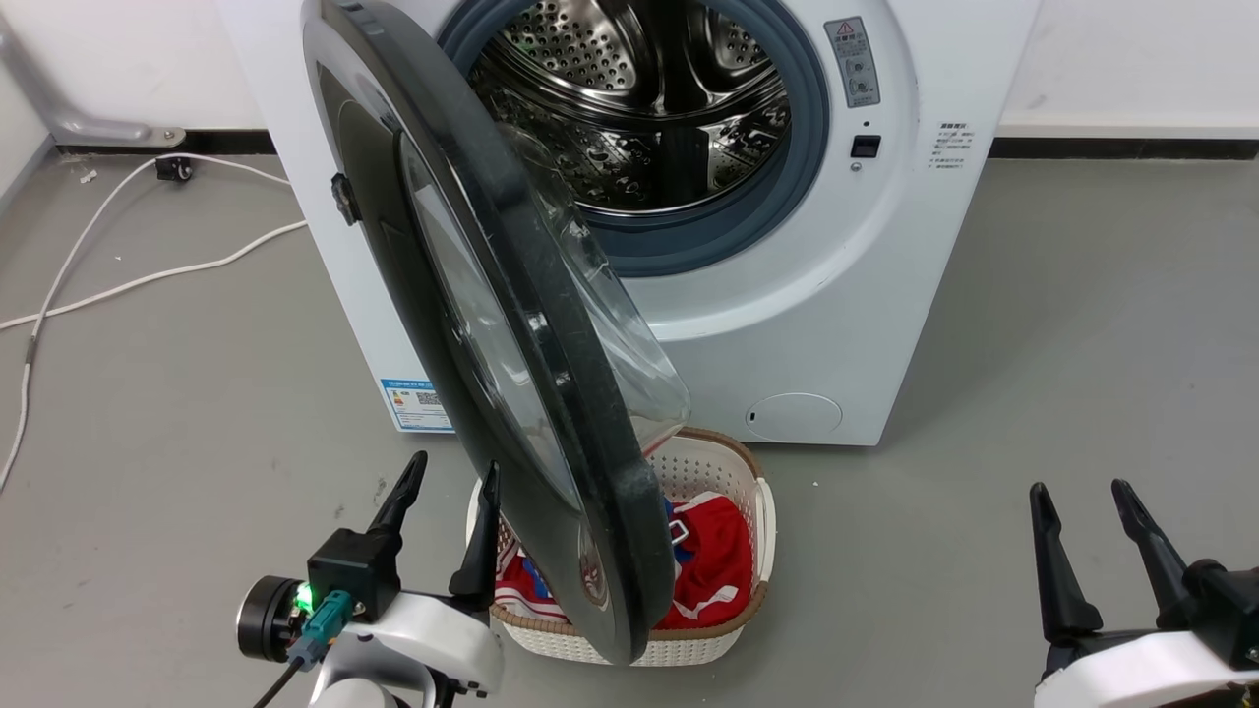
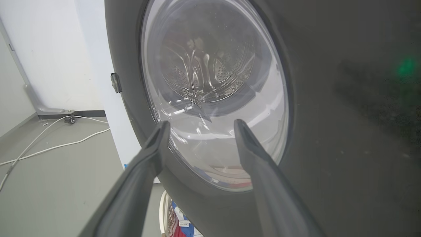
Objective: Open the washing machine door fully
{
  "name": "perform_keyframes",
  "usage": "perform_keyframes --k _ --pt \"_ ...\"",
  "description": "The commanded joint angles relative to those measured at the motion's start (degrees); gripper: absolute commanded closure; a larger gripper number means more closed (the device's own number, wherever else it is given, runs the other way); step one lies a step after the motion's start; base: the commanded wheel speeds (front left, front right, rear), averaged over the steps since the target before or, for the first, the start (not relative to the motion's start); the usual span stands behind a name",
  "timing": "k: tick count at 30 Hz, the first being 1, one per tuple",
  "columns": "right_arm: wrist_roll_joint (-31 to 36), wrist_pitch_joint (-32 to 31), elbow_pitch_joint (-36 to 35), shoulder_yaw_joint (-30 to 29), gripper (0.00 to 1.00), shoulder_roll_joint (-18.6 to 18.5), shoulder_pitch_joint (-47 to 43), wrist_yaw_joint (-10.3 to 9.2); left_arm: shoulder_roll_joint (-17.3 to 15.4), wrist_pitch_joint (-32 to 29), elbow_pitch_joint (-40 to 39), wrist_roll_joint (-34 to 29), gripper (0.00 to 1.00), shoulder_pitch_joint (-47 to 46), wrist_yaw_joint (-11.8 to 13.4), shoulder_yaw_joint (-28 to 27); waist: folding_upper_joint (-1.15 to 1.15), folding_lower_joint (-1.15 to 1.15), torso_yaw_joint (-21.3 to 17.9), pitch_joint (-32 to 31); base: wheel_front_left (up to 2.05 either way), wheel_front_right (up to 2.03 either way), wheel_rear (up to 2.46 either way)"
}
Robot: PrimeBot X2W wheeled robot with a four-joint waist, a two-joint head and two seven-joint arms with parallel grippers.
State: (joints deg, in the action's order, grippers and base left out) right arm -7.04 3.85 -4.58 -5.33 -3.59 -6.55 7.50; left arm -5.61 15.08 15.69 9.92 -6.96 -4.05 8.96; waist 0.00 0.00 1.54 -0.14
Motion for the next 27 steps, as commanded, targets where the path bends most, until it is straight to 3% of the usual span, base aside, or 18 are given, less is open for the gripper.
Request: perform_keyframes --k 1,4,5,7,16,19,27 --pt "0.52 0.03 0.08 0.02 0.0 0.16 0.92 -0.01 -0.11 0.13 0.16 0.04 0.0 0.42 0.16 0.19 0.0 0.0 -0.01 0.0 0.0 0.0 0.0" --pt "0.72 -0.13 0.13 -0.08 0.0 0.19 1.25 -0.01 -0.03 0.11 0.6 0.25 0.0 0.48 0.27 0.47 0.0 0.0 0.1 0.0 0.0 0.0 0.0" --pt "0.81 -0.19 0.1 -0.06 0.0 0.23 1.32 -0.01 -0.03 0.05 0.75 0.35 0.22 0.45 0.29 0.5 0.0 0.0 0.16 0.0 0.0 0.0 0.0" --pt "0.9 -0.29 0.07 -0.06 0.0 0.31 1.42 -0.01 -0.15 0.01 0.93 0.37 1.0 0.26 0.41 0.57 0.0 0.0 0.28 0.02 0.0 0.0 0.0" --pt "1.42 -0.72 -0.78 -0.68 0.0 0.65 1.9 -0.01 -0.06 -2.3 -6.24 1.55 1.0 -1.24 3.34 -1.04 0.0 0.0 1.46 0.09 0.0 0.0 0.0" --pt "1.55 -1.02 -1.43 -1.27 0.0 0.69 2.23 -0.01 -0.37 -3.04 -16.13 0.88 1.0 -3.5 5.09 -1.73 0.0 0.0 2.24 0.44 0.0 0.0 0.0" --pt "0.36 -1.35 -1.74 -1.89 0.0 0.75 2.33 -0.01 1.07 -2.41 -32.11 0.59 1.0 -8.3 6.14 1.24 0.0 0.0 2.97 0.74 0.0 0.0 0.0"
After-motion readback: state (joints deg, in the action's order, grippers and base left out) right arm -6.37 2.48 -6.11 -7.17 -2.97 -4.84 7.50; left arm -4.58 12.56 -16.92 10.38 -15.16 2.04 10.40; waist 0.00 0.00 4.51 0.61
